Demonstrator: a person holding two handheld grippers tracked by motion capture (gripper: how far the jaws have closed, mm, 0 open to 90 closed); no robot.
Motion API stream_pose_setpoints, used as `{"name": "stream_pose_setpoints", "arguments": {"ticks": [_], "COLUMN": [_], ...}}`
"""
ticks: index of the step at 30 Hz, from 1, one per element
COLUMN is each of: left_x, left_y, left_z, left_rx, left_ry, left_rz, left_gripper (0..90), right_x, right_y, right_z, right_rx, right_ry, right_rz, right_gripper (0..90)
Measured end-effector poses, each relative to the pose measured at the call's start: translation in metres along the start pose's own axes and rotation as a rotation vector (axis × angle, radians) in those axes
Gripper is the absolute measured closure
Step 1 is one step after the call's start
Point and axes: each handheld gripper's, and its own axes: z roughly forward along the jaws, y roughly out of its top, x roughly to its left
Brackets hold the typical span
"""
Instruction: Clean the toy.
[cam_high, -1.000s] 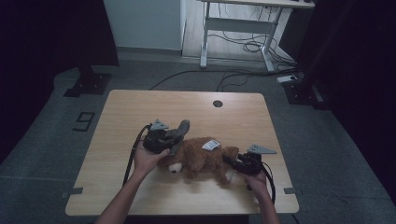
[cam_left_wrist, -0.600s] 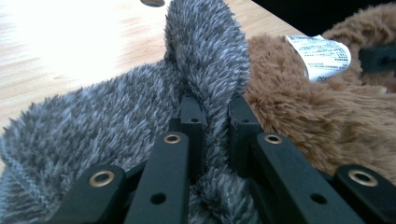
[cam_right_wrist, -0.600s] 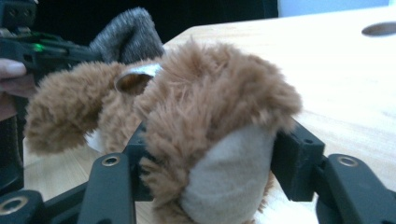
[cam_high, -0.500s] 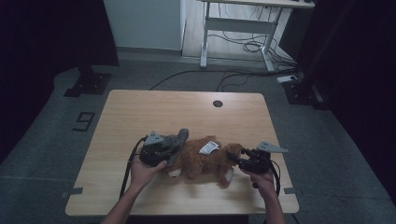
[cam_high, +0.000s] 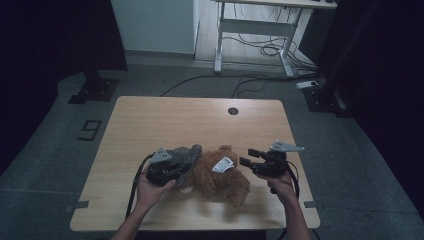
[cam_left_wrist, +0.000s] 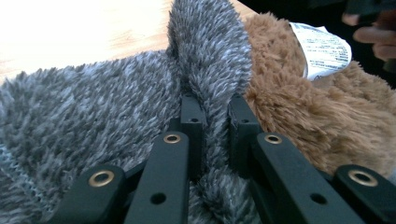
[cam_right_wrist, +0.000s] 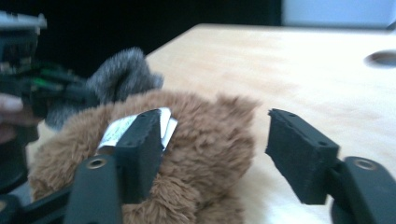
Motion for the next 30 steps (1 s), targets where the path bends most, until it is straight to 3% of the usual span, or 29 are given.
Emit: {"name": "stream_pose_setpoints", "arguments": {"ticks": [4,6,9,14,17,20,22,25,30], "left_x": [0.001,0.001,0.000,-0.001,-0.003,-0.001,0.000,0.001,0.012], "left_y": [-0.007,-0.008,-0.009,-0.012,-0.014,-0.014,-0.012,-0.005,0.019], "left_z": [-0.004,-0.005,-0.006,-0.007,-0.009,-0.009,-0.008,-0.006,0.008], "left_rx": [-0.013,-0.012,-0.010,-0.007,-0.008,-0.012,-0.013,-0.014,-0.016], "left_ry": [-0.014,-0.017,-0.023,-0.019,-0.004,-0.005,-0.003,0.005,0.038], "left_rz": [-0.013,-0.015,-0.016,-0.013,-0.004,-0.013,-0.015,-0.010,-0.008], "left_gripper": [79.7,79.7,79.7,79.7,79.7,79.7,79.7,79.6,79.4], "right_x": [0.011,0.017,0.016,0.012,0.011,0.013,0.013,0.014,0.008], "right_y": [-0.010,-0.019,-0.027,-0.040,-0.047,-0.050,-0.049,-0.046,-0.024], "right_z": [0.024,0.037,0.045,0.063,0.070,0.070,0.069,0.068,0.069], "right_rx": [0.094,0.145,0.160,0.233,0.226,0.195,0.161,0.132,0.090], "right_ry": [0.064,0.059,0.057,0.113,0.177,0.200,0.186,0.157,0.014], "right_rz": [-0.011,-0.028,0.008,0.068,0.072,0.044,0.032,0.012,-0.085], "right_gripper": [23.1,18.5,13.1,7.9,18.6,44.1,52.8,56.9,60.2]}}
